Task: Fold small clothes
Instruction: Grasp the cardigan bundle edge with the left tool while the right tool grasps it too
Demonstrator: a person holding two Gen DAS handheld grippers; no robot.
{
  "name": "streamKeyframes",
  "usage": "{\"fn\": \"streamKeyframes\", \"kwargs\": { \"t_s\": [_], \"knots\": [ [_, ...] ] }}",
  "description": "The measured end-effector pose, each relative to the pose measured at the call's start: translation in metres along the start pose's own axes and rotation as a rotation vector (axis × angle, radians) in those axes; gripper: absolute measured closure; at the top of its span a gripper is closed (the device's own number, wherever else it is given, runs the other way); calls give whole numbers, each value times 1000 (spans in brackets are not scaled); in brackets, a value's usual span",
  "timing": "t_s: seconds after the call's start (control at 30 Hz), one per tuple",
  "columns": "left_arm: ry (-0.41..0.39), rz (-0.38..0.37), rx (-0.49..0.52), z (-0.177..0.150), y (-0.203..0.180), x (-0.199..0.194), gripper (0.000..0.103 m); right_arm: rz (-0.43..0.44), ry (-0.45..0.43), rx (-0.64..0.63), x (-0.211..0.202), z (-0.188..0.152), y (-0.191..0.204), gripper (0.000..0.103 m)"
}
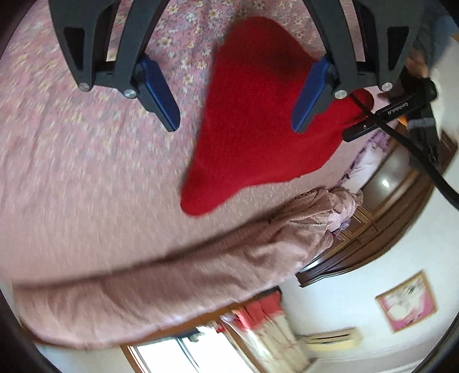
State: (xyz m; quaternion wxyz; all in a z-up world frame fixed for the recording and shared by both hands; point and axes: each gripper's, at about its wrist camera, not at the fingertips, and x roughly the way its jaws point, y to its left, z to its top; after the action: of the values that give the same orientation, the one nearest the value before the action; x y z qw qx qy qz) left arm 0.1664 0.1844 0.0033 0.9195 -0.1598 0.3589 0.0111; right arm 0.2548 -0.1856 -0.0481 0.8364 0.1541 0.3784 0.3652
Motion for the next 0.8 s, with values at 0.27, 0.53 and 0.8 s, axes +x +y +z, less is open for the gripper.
{"fn": "streamKeyframes", "kwargs": {
  "t_s": [0.27,0.53,0.8],
  "knots": [
    [151,-111,-156,-19,30,39,20,117,106,178,35,-16,-29,9],
    [138,-187,-205,-29,40,50,7,138,112,195,45,-23,-30,4],
    [145,-167,-264,-36,40,42,5,227,34,212,30,-35,-30,0]
  ]
}}
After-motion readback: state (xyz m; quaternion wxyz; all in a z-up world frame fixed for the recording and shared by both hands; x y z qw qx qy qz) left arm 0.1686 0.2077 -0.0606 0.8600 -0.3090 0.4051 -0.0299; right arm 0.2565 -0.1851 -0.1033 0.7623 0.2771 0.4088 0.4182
